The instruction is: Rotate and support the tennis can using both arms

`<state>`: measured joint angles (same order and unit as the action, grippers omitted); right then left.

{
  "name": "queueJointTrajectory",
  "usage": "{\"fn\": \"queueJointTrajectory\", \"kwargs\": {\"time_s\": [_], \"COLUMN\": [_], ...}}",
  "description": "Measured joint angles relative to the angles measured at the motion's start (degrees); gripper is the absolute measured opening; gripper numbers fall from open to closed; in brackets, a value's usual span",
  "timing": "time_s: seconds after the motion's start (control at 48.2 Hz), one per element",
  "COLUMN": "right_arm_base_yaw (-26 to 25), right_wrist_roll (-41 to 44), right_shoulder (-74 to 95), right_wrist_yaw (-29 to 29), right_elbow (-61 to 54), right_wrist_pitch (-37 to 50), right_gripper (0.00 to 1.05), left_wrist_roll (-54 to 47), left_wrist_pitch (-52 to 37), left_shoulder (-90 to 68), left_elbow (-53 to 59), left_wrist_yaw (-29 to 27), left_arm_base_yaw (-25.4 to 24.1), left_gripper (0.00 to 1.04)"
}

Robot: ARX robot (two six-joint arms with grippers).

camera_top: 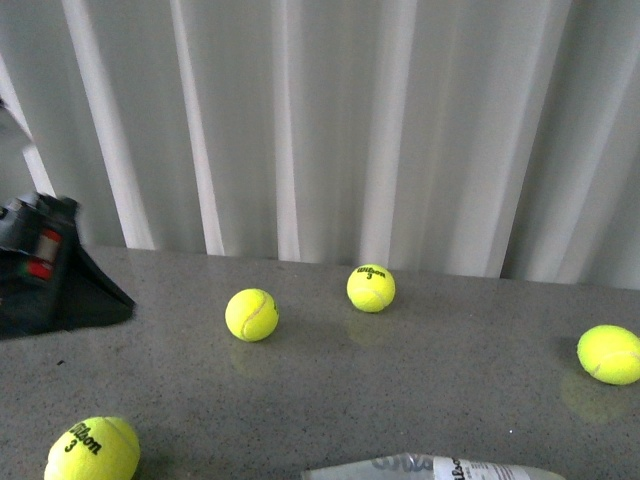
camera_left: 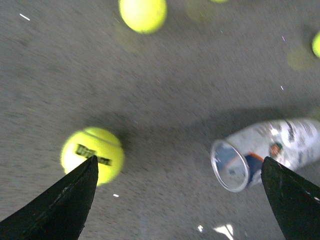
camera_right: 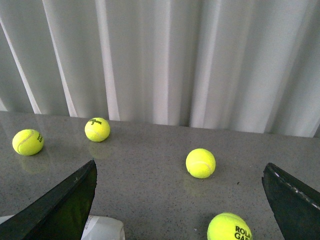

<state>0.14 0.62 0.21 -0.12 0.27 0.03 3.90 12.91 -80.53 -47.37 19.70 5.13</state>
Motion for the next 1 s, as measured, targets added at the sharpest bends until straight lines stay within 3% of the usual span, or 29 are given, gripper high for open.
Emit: {"fn": "queueJointTrajectory", "kwargs": {"time_s": [0.208,0.519,0.997], "right_arm_base_yaw": [0.0,0.0,0.0], "right_wrist_roll": [0.0,0.0,0.0], "right_shoulder": [0.0,0.0,0.0], "right_wrist_yaw": [0.0,0.0,0.0], "right_elbow": [0.0,0.0,0.0], "right_wrist_pitch": [0.0,0.0,0.0], "right_gripper": [0.98,0.98,0.98], "left_wrist_roll": [5.8,17.4,23.3], "left_wrist_pitch": [-8.7,-24.9,-30.6], "left_shoulder": [-9.4,-19.0,-28.5], "left_elbow": [2.3,7.8,3.8], "left_wrist_yaw": [5.8,8.6,6.8], "left_arm_base_yaw": [9.4,15.0,16.8], "left_gripper": [0.98,0.98,0.98]}}
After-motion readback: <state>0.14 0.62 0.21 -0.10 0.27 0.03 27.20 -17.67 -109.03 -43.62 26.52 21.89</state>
